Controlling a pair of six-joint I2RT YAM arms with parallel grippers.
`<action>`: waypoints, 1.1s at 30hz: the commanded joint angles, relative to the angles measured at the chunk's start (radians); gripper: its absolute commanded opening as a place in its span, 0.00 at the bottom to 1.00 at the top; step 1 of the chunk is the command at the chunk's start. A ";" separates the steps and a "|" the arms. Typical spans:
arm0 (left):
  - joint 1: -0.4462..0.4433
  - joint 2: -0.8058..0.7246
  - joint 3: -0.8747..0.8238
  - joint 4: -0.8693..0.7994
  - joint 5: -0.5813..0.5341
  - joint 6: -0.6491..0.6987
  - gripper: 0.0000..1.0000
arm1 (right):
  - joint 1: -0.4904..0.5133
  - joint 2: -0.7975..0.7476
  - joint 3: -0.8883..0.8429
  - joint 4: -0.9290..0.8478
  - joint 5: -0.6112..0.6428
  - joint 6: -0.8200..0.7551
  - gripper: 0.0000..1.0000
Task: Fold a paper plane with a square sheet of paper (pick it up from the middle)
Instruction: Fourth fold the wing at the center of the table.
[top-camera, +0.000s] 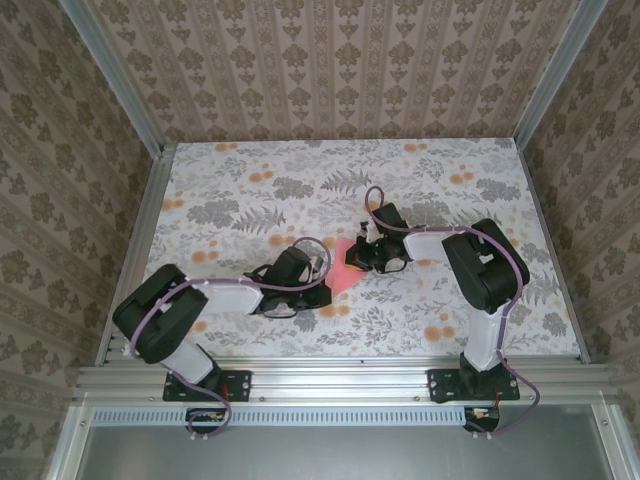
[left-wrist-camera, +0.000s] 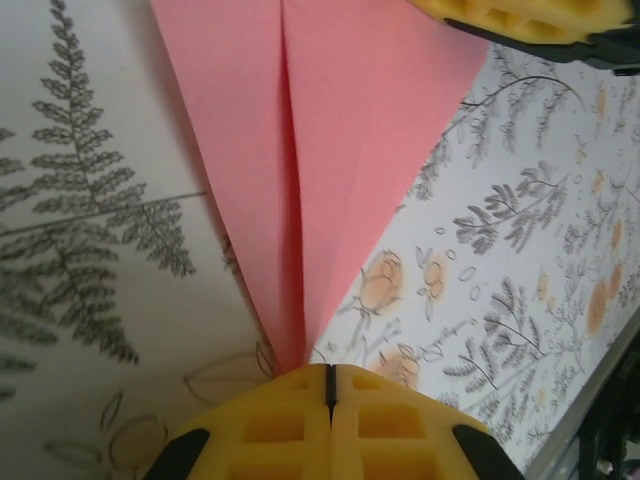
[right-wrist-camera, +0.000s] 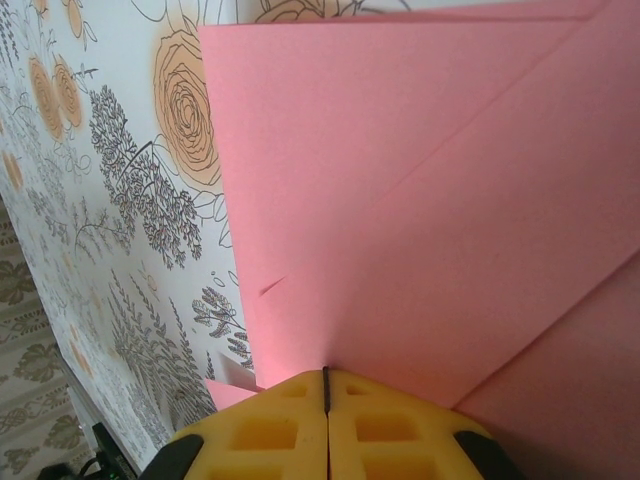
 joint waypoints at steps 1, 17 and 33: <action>0.012 -0.108 0.084 -0.142 -0.037 0.064 0.06 | -0.001 -0.030 0.022 -0.081 0.034 -0.021 0.10; 0.104 0.092 0.291 -0.230 0.039 0.177 0.18 | -0.065 -0.304 -0.077 -0.200 0.141 -0.048 0.34; 0.053 0.246 0.400 -0.375 -0.035 0.260 0.18 | -0.069 -0.276 -0.184 -0.132 0.107 -0.016 0.51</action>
